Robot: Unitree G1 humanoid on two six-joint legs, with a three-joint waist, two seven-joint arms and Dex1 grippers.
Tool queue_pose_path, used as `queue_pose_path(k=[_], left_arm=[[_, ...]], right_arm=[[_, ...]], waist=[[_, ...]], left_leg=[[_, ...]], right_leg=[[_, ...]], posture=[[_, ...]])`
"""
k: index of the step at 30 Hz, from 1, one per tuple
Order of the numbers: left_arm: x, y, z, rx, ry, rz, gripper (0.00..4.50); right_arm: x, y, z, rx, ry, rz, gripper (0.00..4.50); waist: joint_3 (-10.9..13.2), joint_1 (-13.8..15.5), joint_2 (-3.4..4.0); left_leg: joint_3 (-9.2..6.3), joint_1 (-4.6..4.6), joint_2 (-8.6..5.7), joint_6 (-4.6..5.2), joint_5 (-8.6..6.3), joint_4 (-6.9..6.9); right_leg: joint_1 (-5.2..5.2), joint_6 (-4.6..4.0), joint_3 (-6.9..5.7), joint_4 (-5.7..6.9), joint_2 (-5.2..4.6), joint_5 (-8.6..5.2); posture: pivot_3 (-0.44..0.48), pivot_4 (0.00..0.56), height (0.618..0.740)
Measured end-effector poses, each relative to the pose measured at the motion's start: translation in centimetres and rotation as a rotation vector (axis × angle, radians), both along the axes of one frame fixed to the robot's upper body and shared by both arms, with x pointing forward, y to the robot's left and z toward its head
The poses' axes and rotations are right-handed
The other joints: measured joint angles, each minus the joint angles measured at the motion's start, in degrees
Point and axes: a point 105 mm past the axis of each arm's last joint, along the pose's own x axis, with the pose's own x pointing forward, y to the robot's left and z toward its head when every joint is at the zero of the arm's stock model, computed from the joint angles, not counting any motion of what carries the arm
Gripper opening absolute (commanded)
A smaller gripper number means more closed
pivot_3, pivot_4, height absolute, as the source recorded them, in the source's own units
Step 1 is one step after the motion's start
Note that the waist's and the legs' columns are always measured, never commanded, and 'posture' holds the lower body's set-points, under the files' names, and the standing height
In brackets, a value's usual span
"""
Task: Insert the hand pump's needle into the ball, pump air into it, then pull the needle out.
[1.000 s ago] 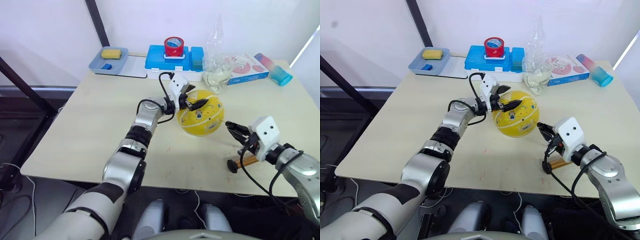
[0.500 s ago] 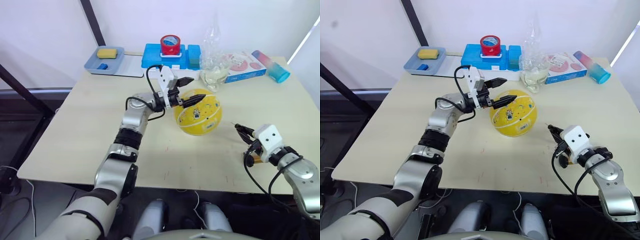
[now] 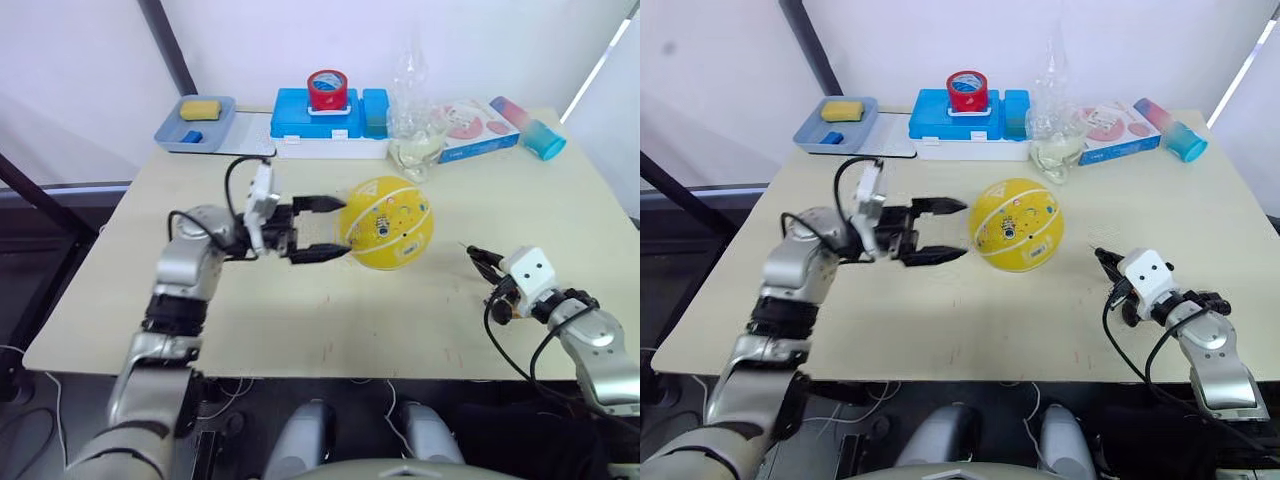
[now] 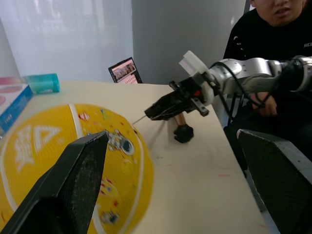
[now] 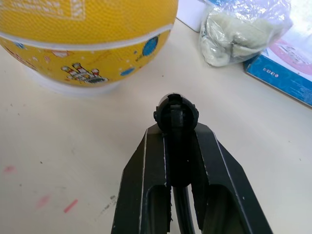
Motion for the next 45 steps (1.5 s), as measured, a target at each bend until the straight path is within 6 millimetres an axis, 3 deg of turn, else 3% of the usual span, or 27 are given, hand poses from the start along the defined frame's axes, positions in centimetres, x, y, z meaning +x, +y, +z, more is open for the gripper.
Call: queue_pose_path(k=[11,22,24,25,27,32,42,45], left_arm=[[-3.9,4.9,-3.4,0.108,0.059,0.063,4.5],[-5.0,6.1,-3.8,0.087,0.055,0.143,4.5],[-5.0,6.0,-3.6,0.081,0.045,0.145,4.5],[-5.0,6.0,-3.6,0.081,0.045,0.147,4.5],[-5.0,6.0,-3.6,0.08,0.046,0.149,4.5],[-5.0,6.0,-3.6,0.081,0.046,0.149,4.5],[-4.6,6.5,-4.9,0.076,0.081,0.216,4.5],[-4.0,6.8,-5.8,0.042,0.118,0.298,4.5]], right_arm=[[0.8,0.5,-0.7,-0.013,0.072,0.02,0.05],[2.2,0.7,-0.8,-0.055,0.098,0.021,0.05],[2.3,0.7,-0.9,-0.063,0.104,0.023,0.99],[2.3,0.7,-0.9,-0.068,0.105,0.023,1.21],[2.3,0.5,-0.9,-0.081,0.11,0.021,2.3],[2.0,0.4,-0.4,-0.065,0.099,0.023,4.46],[-2.2,-1.0,1.8,0.102,0.095,0.009,4.46],[-4.8,-1.8,1.4,0.176,0.137,0.005,4.46]], waist=[[0.11,-0.11,0.18],[0.15,0.03,0.25],[0.15,-0.01,0.26],[0.16,-0.02,0.26],[0.16,-0.03,0.27],[0.18,-0.03,0.3],[0.18,0.23,0.31],[0.19,0.67,0.29]], left_leg=[[0.04,0.03,0.06,-0.03,-0.01,-0.15],[0.06,0.02,0.08,-0.04,-0.01,-0.19],[0.07,0.01,0.07,-0.04,-0.01,-0.19],[0.08,0.01,0.07,-0.04,0.0,-0.2],[0.08,0.01,0.07,-0.04,0.0,-0.2],[0.11,0.01,0.07,-0.04,-0.01,-0.2],[0.19,0.02,0.03,-0.02,-0.02,-0.2],[0.23,-0.01,0.03,-0.01,-0.03,-0.2]], right_leg=[[-0.08,-0.26,0.02,0.02,-0.05,-0.14],[-0.14,-0.28,0.01,0.03,-0.08,-0.15],[-0.14,-0.28,0.01,0.03,-0.08,-0.15],[-0.15,-0.28,0.02,0.03,-0.08,-0.15],[-0.15,-0.28,0.02,0.04,-0.07,-0.15],[-0.16,-0.28,0.02,0.04,-0.07,-0.15],[-0.17,-0.27,0.01,0.04,-0.19,-0.15],[-0.19,-0.26,0.05,0.01,-0.21,-0.15]], posture=[[0.0,0.15,0.737],[0.0,0.15,0.737],[0.0,0.15,0.737],[0.0,0.15,0.737],[0.0,0.15,0.737],[0.0,0.15,0.737],[0.0,0.15,0.737],[0.0,0.15,0.737]])
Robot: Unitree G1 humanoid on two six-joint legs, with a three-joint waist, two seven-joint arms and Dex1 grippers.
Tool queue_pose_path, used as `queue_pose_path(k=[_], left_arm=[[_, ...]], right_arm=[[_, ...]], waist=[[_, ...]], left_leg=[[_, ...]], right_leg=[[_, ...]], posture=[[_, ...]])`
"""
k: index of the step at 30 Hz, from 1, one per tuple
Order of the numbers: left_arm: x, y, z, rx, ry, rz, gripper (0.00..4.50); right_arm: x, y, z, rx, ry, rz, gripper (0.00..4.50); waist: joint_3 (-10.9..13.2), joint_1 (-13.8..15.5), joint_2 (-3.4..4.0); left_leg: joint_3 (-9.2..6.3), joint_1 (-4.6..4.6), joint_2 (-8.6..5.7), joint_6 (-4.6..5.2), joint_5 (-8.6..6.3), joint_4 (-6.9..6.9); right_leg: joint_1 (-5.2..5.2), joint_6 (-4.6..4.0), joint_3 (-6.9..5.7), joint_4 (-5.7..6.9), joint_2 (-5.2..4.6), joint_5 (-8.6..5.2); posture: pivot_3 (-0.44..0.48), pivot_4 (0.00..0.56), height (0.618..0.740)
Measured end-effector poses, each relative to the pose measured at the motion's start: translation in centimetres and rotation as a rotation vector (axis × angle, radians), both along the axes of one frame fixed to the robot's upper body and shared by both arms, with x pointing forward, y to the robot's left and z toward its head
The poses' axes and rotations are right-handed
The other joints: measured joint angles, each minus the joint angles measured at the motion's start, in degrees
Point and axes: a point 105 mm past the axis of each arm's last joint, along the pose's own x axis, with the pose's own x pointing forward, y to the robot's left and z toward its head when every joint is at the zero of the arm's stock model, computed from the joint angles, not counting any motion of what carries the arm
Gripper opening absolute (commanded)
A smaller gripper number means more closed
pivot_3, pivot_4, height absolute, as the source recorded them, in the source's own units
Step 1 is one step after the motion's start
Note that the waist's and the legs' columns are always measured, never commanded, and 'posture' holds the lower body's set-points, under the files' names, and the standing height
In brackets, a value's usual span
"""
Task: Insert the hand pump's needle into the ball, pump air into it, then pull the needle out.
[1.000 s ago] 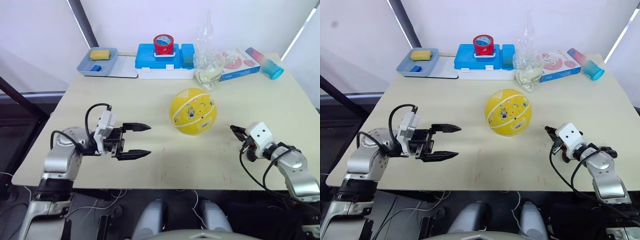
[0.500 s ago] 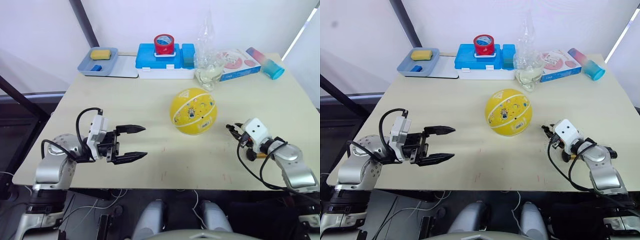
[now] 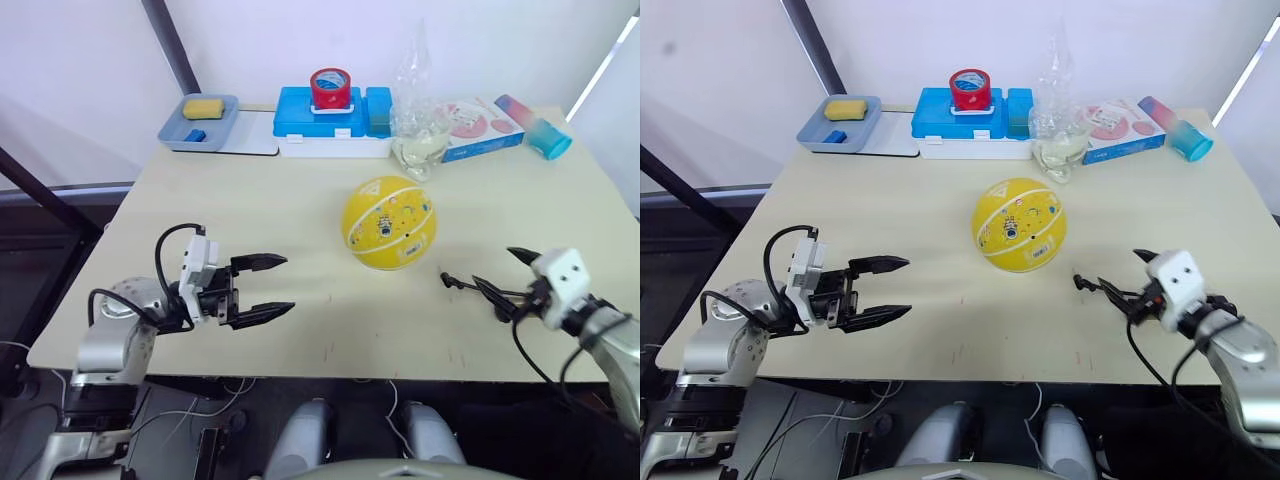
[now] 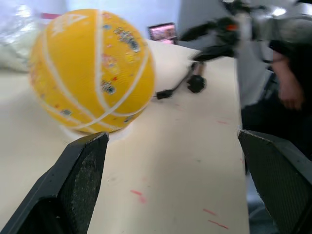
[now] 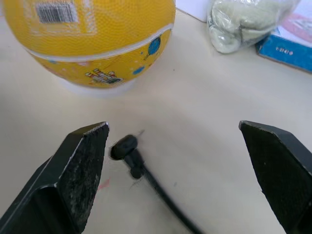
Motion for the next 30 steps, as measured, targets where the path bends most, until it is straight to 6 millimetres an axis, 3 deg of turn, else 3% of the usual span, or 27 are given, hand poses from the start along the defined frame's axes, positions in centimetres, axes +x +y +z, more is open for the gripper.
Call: queue_pose_path(k=[9,26,30], left_arm=[[0.0,1.1,-2.7,0.039,0.057,0.154,4.5],[-0.5,2.8,-5.8,0.136,0.066,0.3,4.5],[-0.7,2.9,-6.1,0.151,0.062,0.302,4.5]], right_arm=[[-3.7,-2.8,-1.8,0.065,0.073,-0.066,4.46],[-7.7,-7.1,-6.3,0.12,0.154,-0.151,4.46],[-8.6,-7.8,-6.0,0.148,0.142,-0.152,4.46]], waist=[[-0.01,0.59,-0.02],[-0.02,0.67,-0.03],[-0.04,0.62,-0.05]], left_leg=[[0.29,-0.02,0.1,-0.01,-0.01,-0.01],[0.52,-0.03,0.3,-0.26,-0.16,-0.1],[0.6,-0.01,0.38,-0.27,-0.17,-0.15]], right_leg=[[-0.2,0.0,0.32,0.04,-0.03,0.0],[-0.36,-0.03,0.54,0.0,-0.2,0.0],[-0.41,-0.04,0.59,0.0,-0.21,0.0]], posture=[[0.0,0.15,0.737],[0.0,0.15,0.737],[0.0,0.15,0.737]])
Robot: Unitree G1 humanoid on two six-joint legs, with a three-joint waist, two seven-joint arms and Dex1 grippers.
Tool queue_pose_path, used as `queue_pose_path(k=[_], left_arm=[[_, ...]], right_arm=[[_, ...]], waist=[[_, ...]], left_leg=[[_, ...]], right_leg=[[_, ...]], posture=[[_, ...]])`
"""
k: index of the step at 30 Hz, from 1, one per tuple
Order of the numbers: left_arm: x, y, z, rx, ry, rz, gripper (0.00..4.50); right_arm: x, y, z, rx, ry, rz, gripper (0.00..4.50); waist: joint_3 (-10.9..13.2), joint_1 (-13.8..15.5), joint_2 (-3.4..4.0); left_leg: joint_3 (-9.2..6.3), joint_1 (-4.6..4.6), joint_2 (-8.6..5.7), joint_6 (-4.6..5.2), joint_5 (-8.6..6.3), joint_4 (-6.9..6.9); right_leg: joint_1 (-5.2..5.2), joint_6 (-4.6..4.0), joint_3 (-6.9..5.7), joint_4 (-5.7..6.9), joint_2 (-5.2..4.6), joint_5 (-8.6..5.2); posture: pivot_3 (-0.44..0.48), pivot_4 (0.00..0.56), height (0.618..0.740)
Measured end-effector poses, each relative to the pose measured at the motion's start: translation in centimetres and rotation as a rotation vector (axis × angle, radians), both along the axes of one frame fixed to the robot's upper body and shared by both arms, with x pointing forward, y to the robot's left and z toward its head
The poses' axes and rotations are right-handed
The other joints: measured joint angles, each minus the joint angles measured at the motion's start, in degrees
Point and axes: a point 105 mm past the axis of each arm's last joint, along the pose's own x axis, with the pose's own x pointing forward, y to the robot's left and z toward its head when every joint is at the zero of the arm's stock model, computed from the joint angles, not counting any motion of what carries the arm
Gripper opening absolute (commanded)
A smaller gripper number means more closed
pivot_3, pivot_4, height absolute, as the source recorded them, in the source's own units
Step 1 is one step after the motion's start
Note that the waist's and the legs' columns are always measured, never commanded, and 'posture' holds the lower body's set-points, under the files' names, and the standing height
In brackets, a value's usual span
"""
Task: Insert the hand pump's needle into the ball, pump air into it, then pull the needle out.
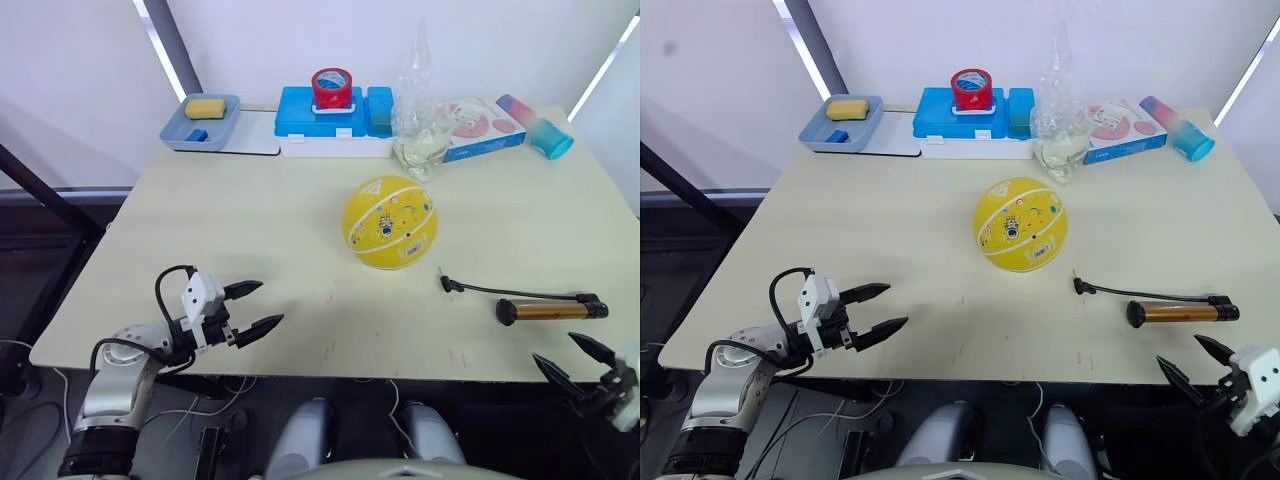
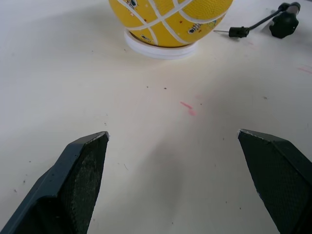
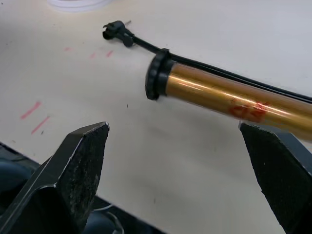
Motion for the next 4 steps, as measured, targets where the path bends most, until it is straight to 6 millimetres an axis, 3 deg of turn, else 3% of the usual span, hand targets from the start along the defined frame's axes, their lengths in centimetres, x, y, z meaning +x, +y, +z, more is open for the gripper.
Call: queue_pose_path(k=[4], left_arm=[[-0.36,0.42,-0.65,0.007,0.005,0.01,4.5]], right_arm=[[-0.38,-0.08,-0.2,0.022,0.001,0.008,4.46]], waist=[[-0.04,0.05,-0.06]], left_leg=[[0.45,0.0,0.1,0.0,0.0,-0.18]], right_leg=[[-0.34,-0.08,0.07,0.02,-0.14,0.06]], posture=[[0.0,0.15,0.737]])
